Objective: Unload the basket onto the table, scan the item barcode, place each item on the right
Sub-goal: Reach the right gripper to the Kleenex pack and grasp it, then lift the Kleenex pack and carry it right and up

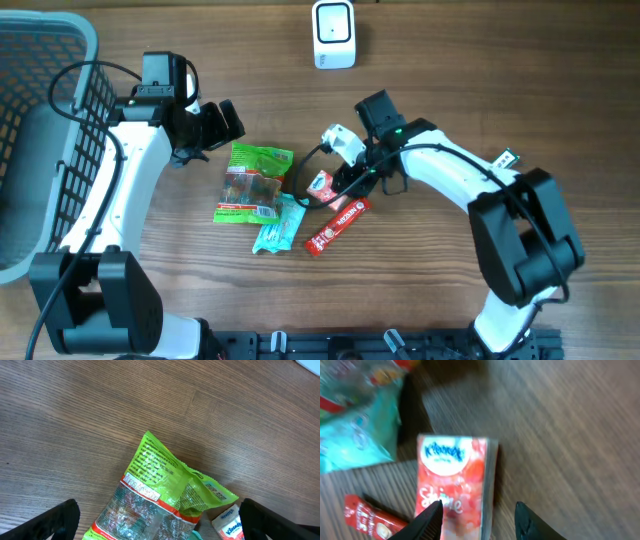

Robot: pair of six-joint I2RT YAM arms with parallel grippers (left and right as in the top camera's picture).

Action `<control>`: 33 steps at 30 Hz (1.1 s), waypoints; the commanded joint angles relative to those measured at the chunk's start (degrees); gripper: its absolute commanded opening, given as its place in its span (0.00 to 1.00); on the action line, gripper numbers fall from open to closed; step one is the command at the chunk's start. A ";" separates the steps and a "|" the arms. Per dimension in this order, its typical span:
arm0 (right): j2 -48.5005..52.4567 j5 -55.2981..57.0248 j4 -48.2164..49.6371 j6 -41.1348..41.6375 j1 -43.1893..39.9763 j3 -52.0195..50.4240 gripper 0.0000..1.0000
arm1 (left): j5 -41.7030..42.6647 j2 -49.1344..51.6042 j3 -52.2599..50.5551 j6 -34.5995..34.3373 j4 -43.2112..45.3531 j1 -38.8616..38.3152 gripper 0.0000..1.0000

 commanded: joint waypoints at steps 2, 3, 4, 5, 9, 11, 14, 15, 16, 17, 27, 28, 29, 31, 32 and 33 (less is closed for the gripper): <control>2.58 0.59 -0.52 -1.11 0.52 -0.81 0.47 | -0.72 0.44 -0.44 -0.13 -0.02 0.20 1.00; 2.58 -0.13 -0.50 -1.11 0.52 -0.81 0.44 | -0.72 0.44 -0.44 -0.13 -0.02 0.20 1.00; 2.58 -0.28 -0.55 -1.09 0.52 -0.81 0.39 | -0.72 0.44 -0.44 -0.13 -0.02 0.20 1.00; 2.56 -0.15 -0.61 -1.07 0.52 -0.81 0.34 | -0.72 0.44 -0.44 -0.13 -0.02 0.20 1.00; 1.99 -0.17 -1.88 0.48 0.50 -0.70 0.14 | -0.72 0.44 -0.44 -0.13 -0.02 0.20 1.00; 0.00 -0.66 -3.28 3.34 0.26 -0.15 0.06 | -0.72 0.44 -0.44 -0.13 -0.02 0.20 1.00; -4.39 -1.81 -6.32 10.38 -0.31 0.92 0.04 | -0.72 0.44 -0.44 -0.13 -0.02 0.20 1.00; -6.38 -4.48 -7.65 10.86 -0.59 1.03 0.04 | -0.72 0.44 -0.44 -0.13 -0.02 0.20 1.00; -8.66 -7.69 -9.01 10.91 -1.14 1.03 0.04 | -0.72 0.44 -0.44 -0.13 0.00 0.20 1.00; -10.10 -9.99 -9.84 10.93 -1.60 1.03 0.04 | -0.72 0.44 -0.44 -0.13 -0.02 0.20 1.00; -16.48 -60.39 -15.37 18.47 -18.43 0.07 0.04 | -0.72 0.44 -0.44 -0.13 0.00 0.20 1.00; -16.48 -65.77 -15.13 18.25 -19.76 0.00 0.04 | -0.72 0.44 -0.44 -0.13 -0.02 0.20 1.00; -16.48 -67.73 -14.84 18.25 -20.35 0.00 0.04 | -0.72 0.44 -0.44 -0.13 -0.02 0.20 1.00; -16.48 -67.82 -15.08 18.60 -21.24 -0.02 0.04 | -0.72 0.44 -0.44 -0.13 -0.02 0.20 1.00; -16.48 -67.82 -15.30 18.67 -21.24 -0.02 0.04 | -0.72 0.44 -0.44 -0.13 -0.02 0.20 1.00; -16.48 -67.82 -15.85 18.93 -21.24 -0.02 0.04 | -0.72 0.44 -0.44 -0.13 -0.02 0.20 1.00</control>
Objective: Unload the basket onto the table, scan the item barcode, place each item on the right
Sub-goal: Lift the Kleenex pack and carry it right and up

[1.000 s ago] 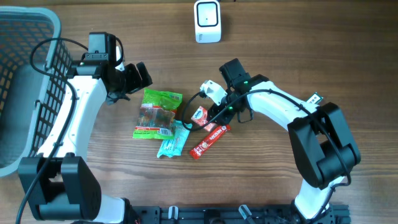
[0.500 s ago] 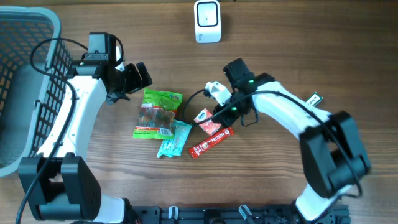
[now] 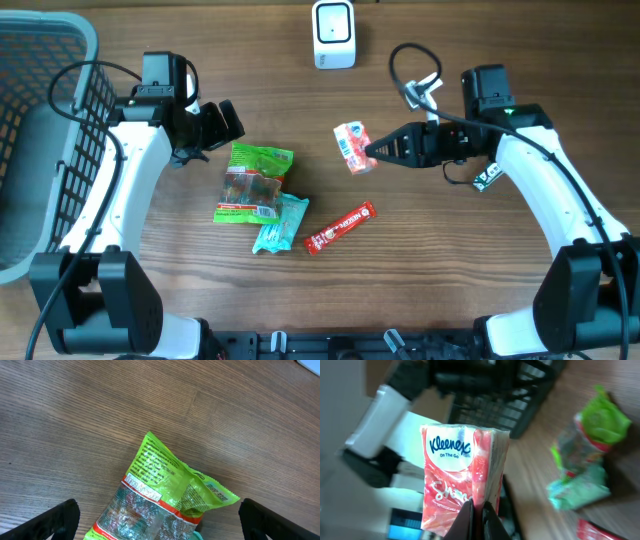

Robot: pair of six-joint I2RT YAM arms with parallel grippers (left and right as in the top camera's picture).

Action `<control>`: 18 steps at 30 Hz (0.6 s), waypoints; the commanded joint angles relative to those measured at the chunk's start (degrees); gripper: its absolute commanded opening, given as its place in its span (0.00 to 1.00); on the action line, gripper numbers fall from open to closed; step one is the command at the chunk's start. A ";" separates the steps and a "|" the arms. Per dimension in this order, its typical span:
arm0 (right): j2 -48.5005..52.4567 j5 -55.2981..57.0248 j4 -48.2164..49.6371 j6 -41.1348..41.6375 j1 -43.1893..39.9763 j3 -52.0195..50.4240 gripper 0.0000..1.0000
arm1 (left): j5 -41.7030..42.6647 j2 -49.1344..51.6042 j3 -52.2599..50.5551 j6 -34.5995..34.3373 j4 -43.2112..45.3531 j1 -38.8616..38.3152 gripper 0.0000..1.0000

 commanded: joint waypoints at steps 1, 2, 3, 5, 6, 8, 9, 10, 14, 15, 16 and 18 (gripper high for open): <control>-0.22 -7.43 -2.03 1.18 -0.22 -0.09 0.04 | -0.37 0.44 -0.44 -0.13 -0.02 0.20 1.00; -0.42 -7.45 -3.45 1.42 -0.24 -0.09 0.04 | -0.37 0.44 -0.44 -0.13 -0.02 0.20 1.00; -0.72 -7.45 -4.35 1.36 -0.33 -0.09 0.04 | -0.37 0.44 -0.44 -0.13 -0.02 0.20 1.00; -2.45 -7.45 -4.98 1.33 -0.37 -0.09 0.04 | -0.37 0.44 -0.44 -0.13 -0.02 0.20 1.00; -3.50 -7.45 -4.96 1.44 -0.39 -0.09 0.04 | -0.37 0.44 -0.44 -0.13 -0.02 0.20 1.00; -6.99 -7.43 -4.85 1.49 -0.59 -0.09 0.04 | -0.37 0.44 -0.44 -0.13 -0.02 0.20 1.00; -8.63 -7.43 -4.72 1.55 -0.72 -0.09 0.04 | -0.37 0.44 -0.44 -0.13 -0.02 0.20 1.00; -10.05 -7.43 -4.35 2.16 -0.90 -0.09 0.04 | -0.37 0.44 -0.44 -0.13 -0.02 0.20 1.00; -14.34 -7.43 -2.43 5.99 -1.86 -0.09 0.04 | -0.37 0.44 -0.44 -0.13 -0.02 0.20 1.00; -15.17 -7.43 -2.40 7.67 -2.05 -0.09 0.04 | -0.37 0.44 -0.44 -0.13 0.00 0.20 1.00; -15.89 -7.43 -1.90 9.57 -2.21 -0.09 0.04 | -0.37 0.44 -0.44 -0.13 -0.02 0.20 1.00; -17.57 -7.43 2.29 14.56 -2.25 -0.09 0.04 | -0.37 0.44 -0.44 -0.13 0.00 0.20 1.00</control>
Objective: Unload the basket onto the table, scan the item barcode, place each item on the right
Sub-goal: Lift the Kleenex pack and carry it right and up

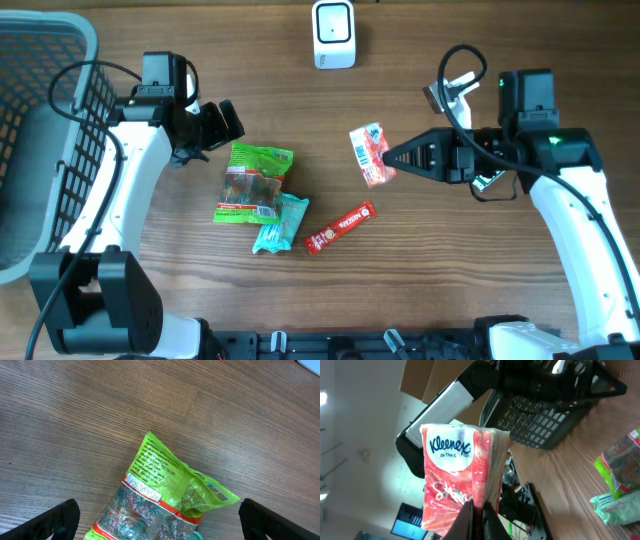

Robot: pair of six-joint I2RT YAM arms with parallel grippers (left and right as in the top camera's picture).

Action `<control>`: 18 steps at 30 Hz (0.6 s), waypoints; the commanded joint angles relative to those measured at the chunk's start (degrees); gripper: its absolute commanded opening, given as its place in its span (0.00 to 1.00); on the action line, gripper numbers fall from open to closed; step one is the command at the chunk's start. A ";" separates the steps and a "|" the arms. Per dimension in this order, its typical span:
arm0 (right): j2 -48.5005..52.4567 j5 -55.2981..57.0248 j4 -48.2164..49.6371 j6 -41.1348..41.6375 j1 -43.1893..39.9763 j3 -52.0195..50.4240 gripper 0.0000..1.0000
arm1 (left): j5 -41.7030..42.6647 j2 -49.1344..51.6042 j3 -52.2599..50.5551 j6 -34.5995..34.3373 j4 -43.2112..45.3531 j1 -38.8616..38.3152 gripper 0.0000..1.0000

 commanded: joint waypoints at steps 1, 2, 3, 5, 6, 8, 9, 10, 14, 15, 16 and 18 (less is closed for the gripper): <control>-2.82 -3.67 5.18 8.22 -0.35 -0.07 0.04 | -0.37 0.44 -0.44 -0.13 -0.02 0.20 1.00; -3.28 -3.67 6.21 9.03 -0.35 -0.07 0.04 | -0.37 0.44 -0.44 -0.13 -0.02 0.20 1.00; -4.24 -3.65 7.89 9.88 -0.35 -0.07 0.04 | -0.37 0.44 -0.44 -0.13 0.00 0.20 1.00; -5.05 -3.63 9.22 9.90 -0.35 -0.07 0.04 | -0.37 0.44 -0.44 -0.13 -0.02 0.20 1.00; -5.25 -3.63 9.62 9.49 -0.35 -0.07 0.04 | -0.37 0.44 -0.44 -0.13 0.00 0.20 1.00; -5.22 0.20 9.03 6.69 -0.33 -0.13 0.04 | -0.37 0.44 -0.44 -0.13 -0.02 0.20 1.00; -5.22 4.66 8.24 6.69 -0.33 -0.20 0.04 | -0.37 0.44 -0.44 -0.13 -0.02 0.20 1.00; -5.22 12.52 6.56 6.69 -0.33 -0.24 0.04 | -0.37 0.44 -0.44 -0.13 -0.02 0.20 1.00; -4.83 49.07 -0.76 6.73 0.70 -0.33 0.04 | -0.37 0.44 -0.44 -0.13 -0.02 0.20 1.00; -4.68 55.54 -1.66 6.84 1.01 -0.59 0.04 | -0.37 0.44 -0.44 -0.13 -0.02 0.20 1.00; -4.22 64.04 -2.78 7.19 1.36 -1.14 0.04 | -0.37 0.44 -0.44 -0.13 -0.02 0.20 1.00; -3.54 70.42 -2.97 7.15 1.38 -2.23 0.04 | -0.37 0.44 -0.44 -0.13 -0.02 0.20 1.00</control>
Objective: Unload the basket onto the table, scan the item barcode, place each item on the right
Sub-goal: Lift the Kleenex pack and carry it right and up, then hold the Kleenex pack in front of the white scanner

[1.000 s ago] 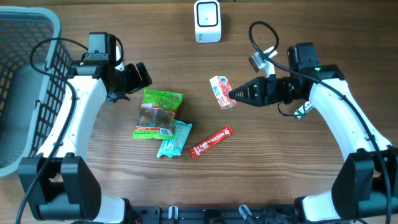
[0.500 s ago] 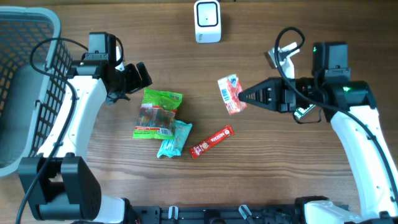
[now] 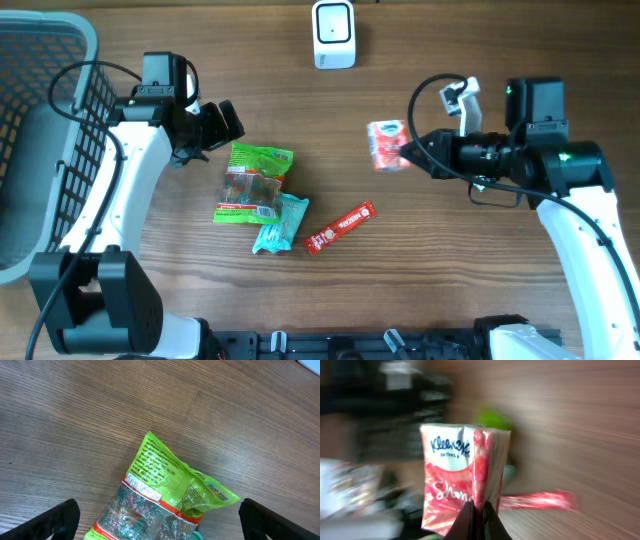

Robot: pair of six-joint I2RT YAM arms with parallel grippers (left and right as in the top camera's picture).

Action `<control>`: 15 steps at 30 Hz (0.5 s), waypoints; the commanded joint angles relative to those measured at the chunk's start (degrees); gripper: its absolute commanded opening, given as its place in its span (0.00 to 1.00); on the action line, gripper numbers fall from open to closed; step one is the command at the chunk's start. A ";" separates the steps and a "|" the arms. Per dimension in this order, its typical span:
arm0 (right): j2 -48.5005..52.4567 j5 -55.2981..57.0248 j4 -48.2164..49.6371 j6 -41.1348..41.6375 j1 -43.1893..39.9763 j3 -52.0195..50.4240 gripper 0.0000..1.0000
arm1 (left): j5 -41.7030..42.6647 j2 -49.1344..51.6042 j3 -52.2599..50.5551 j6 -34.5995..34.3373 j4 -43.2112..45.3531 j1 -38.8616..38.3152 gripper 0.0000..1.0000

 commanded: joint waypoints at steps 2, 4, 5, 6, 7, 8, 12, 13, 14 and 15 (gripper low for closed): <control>2.19 31.21 -0.90 1.75 0.50 -3.17 0.04 | -0.33 0.44 -0.44 -0.13 -0.02 0.20 1.00; 2.27 36.04 -1.09 2.84 0.68 -2.80 0.04 | -0.33 0.44 -0.44 -0.13 -0.02 0.20 1.00; 1.86 38.53 -1.07 2.97 0.85 -1.86 0.04 | -0.33 0.44 -0.44 -0.13 -0.02 0.20 1.00; 1.42 40.35 -1.03 2.93 1.14 -0.44 0.04 | -0.33 0.44 -0.44 -0.13 -0.02 0.20 1.00; 1.18 41.48 -1.14 2.80 1.36 1.03 0.04 | -0.33 0.44 -0.44 -0.13 -0.02 0.20 1.00; 1.18 41.97 -1.53 2.78 1.36 2.58 0.04 | -0.33 0.44 -0.44 -0.13 0.00 0.20 1.00; 3.78 46.82 -7.61 1.25 1.36 14.51 0.04 | -0.33 0.44 -0.44 -0.13 -0.02 0.20 1.00; 4.85 48.35 -9.86 1.03 1.36 17.68 0.04 | -0.33 0.44 -0.44 -0.13 -0.02 0.20 1.00; 6.47 49.51 -12.79 0.15 1.42 21.86 0.04 | -0.33 0.44 -0.44 -0.11 -0.02 0.20 1.00; 8.33 50.36 -15.54 -0.50 1.55 26.40 0.04 | -0.33 0.44 -0.44 -0.13 0.00 0.20 1.00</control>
